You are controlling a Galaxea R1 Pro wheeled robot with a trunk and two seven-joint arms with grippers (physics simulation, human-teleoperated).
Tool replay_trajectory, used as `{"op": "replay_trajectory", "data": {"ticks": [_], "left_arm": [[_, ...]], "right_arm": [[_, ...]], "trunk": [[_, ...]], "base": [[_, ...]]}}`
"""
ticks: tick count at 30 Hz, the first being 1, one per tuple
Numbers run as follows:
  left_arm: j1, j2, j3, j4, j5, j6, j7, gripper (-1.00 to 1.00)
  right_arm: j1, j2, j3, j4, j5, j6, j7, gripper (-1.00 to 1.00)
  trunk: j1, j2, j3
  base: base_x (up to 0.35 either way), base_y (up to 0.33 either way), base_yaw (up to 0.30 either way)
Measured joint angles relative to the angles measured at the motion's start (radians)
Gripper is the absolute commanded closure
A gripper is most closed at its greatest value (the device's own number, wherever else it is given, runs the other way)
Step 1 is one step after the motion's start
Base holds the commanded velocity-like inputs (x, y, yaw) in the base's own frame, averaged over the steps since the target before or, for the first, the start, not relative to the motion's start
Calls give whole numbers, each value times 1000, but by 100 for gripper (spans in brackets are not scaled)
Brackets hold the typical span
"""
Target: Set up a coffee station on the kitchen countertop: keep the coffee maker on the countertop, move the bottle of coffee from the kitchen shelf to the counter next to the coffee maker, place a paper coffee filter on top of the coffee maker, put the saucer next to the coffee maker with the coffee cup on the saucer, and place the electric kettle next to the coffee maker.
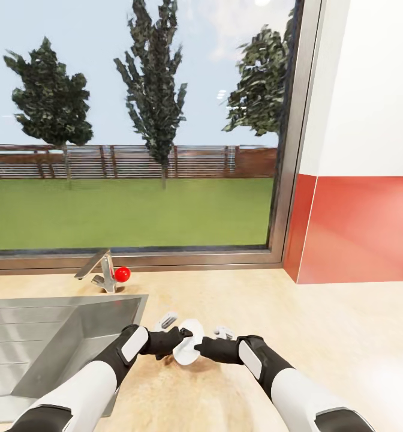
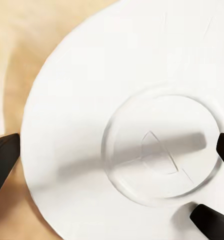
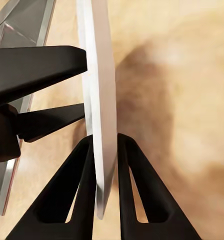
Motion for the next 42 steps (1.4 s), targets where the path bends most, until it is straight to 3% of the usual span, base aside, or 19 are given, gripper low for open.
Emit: {"op": "replay_trajectory", "data": {"ticks": [15, 21, 29, 32, 35, 42], "left_arm": [[-2, 12, -3, -15, 0, 2, 2, -100], [-16, 78, -5, -34, 2, 4, -7, -100], [-6, 134, -7, -211, 2, 69, -12, -100], [-3, 142, -12, -259, 2, 81, -14, -100], [0, 144, -19, -339, -4, 131, -15, -100], [2, 168, -23, -368, -10, 183, -14, -100]], "right_arm": [[0, 0, 1, -2, -5, 1, 1, 100], [0, 0, 3, -10, -8, 2, -4, 100], [0, 0, 2, -131, -11, 2, -7, 100], [0, 0, 0, -154, -9, 1, -7, 100], [0, 0, -5, -247, -11, 1, -8, 100], [0, 0, -5, -345, -6, -11, -9, 100]], "trunk": [[0, 0, 0], [0, 0, 0], [0, 0, 0], [0, 0, 0], [1, 0, 0], [1, 0, 0]], "base": [[0, 0, 0], [0, 0, 0], [0, 0, 0], [-5, 0, 0], [-189, 0, 0], [-320, 0, 0]]}}
